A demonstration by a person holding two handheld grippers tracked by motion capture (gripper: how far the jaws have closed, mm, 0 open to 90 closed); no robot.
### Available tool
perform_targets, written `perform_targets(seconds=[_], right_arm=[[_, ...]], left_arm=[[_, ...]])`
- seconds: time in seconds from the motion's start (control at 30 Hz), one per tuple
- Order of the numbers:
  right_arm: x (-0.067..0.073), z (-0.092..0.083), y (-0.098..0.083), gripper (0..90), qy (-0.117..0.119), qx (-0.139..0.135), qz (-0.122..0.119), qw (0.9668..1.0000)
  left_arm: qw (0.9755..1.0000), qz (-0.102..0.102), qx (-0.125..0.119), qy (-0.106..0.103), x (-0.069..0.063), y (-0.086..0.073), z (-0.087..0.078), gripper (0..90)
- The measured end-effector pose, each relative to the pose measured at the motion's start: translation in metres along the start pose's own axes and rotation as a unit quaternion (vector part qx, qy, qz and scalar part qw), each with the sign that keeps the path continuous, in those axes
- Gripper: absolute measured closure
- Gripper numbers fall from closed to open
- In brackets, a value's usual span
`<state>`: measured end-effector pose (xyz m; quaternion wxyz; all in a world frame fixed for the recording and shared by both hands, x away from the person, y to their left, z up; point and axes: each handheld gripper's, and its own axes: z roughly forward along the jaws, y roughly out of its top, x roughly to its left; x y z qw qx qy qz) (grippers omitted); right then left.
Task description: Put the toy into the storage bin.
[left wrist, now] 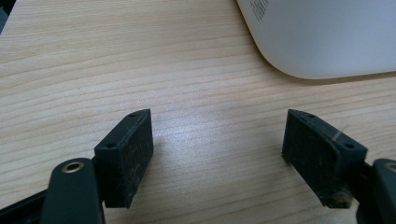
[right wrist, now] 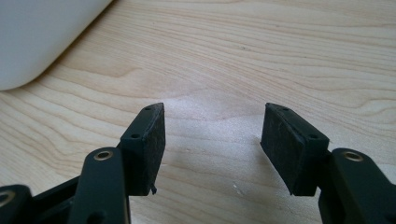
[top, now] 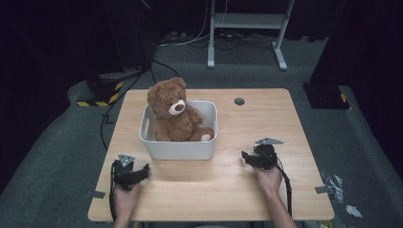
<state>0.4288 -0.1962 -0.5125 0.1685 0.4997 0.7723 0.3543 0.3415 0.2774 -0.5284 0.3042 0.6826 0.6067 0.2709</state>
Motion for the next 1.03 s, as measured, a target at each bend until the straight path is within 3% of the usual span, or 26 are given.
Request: perform_targets(seconds=[0.33, 0.53, 1.03], right_arm=[[-0.0005, 0.005, -0.0024, 38.1, -0.019, 0.006, -0.006, 0.9998], [0.0045, 0.0084, -0.0057, 34.2, -0.041, -0.005, -0.034, 0.9986], [0.0053, 0.0088, -0.0057, 32.6, -0.038, -0.003, -0.033, 0.9987]], left_arm=[[1.0, 0.0, 0.0, 0.0, 0.0, 0.0, 0.0, 24.5], [1.0, 0.0, 0.0, 0.0, 0.0, 0.0, 0.0, 24.5], [1.0, 0.0, 0.0, 0.0, 0.0, -0.0001, 0.0, 24.5]])
